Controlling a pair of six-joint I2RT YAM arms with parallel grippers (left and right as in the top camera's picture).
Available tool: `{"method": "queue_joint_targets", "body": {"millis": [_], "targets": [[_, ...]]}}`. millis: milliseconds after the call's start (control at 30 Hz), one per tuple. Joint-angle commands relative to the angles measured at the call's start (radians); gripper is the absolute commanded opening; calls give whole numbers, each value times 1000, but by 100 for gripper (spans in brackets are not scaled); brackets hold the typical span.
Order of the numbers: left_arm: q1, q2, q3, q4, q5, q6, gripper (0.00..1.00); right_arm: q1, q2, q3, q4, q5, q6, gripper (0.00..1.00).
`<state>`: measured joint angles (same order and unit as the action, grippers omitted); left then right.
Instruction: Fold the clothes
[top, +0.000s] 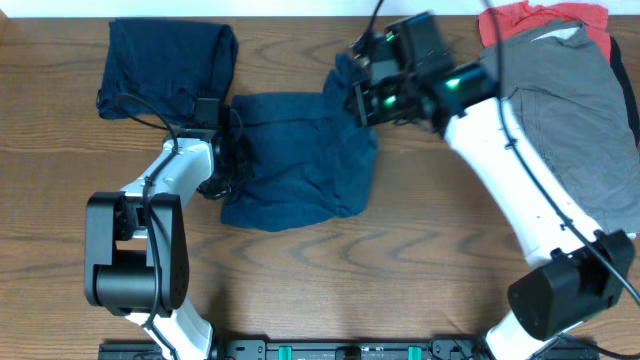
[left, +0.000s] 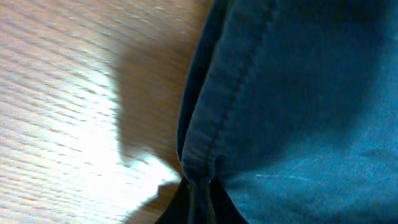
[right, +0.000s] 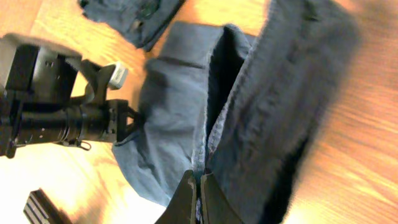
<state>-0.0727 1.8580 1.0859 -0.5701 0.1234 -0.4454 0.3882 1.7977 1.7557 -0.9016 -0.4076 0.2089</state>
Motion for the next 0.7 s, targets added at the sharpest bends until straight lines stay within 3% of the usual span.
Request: {"method": "queue_joint_targets", "body": {"millis": [0,333,667], "targets": [[-48,40,-41,2,23,-6,6,-81,-27,63,-58,-8,-64,1],[-121,40,-41,11,23,-40,6,-262,-27,72,-211,-43,-163,1],[-132,40,-41,10,23,-40,6,-124,-18,66,-80,-44,-92,1]]}}
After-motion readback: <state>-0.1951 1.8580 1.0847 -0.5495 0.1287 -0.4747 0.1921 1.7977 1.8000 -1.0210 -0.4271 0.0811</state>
